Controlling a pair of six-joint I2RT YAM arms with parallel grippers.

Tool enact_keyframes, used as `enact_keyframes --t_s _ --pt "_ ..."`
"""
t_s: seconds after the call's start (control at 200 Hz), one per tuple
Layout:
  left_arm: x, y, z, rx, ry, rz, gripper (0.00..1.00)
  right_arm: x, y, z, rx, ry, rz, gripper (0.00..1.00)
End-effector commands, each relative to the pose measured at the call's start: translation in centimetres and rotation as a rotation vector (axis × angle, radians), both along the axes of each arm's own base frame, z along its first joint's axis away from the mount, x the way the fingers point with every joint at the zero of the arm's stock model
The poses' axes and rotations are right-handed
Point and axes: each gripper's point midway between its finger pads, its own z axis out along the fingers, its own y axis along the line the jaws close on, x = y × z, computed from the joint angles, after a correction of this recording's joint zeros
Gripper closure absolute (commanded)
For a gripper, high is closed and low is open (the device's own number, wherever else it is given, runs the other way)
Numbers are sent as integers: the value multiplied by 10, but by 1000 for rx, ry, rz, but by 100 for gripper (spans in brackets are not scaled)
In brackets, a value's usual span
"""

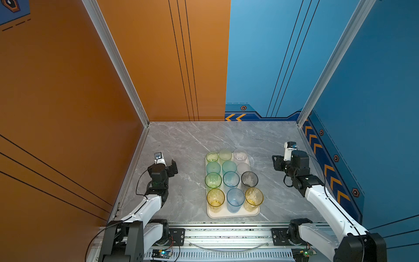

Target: Place the glasses into the tray

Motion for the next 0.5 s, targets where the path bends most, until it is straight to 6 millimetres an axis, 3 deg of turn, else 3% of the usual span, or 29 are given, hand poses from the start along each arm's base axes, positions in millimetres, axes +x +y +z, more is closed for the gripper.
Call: enact_keyframes --t_s 0.0,0.13,0.32,0.491 --pt "19 -6 17 25 -144 -51 2 13 -9 23 22 -136 -61 56" --pt "28 -13 -10 35 -110 -85 2 17 -21 16 -8 -143 -113 56" --pt "32 -49 -17 173 -121 -195 2 20 -37 1 -47 -181 -184 55" --pt "33 -49 -17 171 -127 -200 2 22 -55 -10 -127 -228 -247 55"
